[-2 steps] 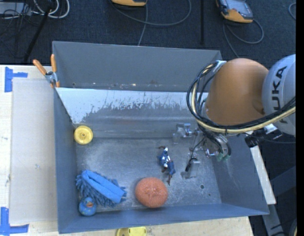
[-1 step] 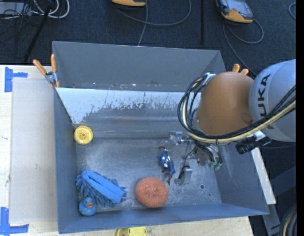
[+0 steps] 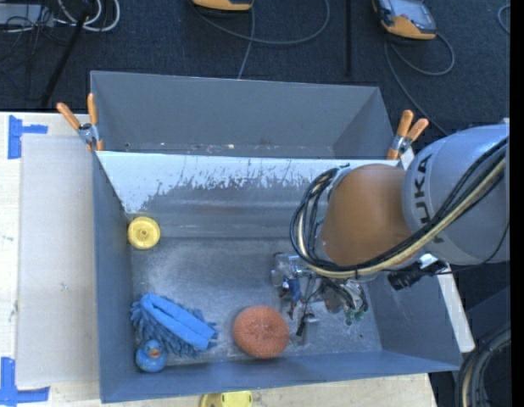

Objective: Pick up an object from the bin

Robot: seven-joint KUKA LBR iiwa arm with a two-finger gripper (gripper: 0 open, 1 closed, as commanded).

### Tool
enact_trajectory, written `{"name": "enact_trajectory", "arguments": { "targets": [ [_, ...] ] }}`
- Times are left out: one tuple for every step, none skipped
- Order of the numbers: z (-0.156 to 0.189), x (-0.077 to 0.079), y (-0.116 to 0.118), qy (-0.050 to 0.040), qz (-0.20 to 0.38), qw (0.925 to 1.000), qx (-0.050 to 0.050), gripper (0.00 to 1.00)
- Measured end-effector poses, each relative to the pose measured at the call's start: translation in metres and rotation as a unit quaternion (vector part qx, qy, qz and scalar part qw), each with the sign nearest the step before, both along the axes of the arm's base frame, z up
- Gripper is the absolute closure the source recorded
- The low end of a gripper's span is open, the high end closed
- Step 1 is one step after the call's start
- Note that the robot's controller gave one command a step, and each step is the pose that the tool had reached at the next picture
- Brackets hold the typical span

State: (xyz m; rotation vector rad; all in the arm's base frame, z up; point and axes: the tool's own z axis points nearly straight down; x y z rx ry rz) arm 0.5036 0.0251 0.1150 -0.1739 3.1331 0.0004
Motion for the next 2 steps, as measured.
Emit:
{"name": "enact_trajectory", "arguments": {
  "targets": [
    [-0.013,-0.004,0.001,0.0013,0.006,1.0000,0.000,0.00],
    [-0.011,-0.004,-0.018,0.0056,0.040,0.9992,0.001,0.00]
  ]
}}
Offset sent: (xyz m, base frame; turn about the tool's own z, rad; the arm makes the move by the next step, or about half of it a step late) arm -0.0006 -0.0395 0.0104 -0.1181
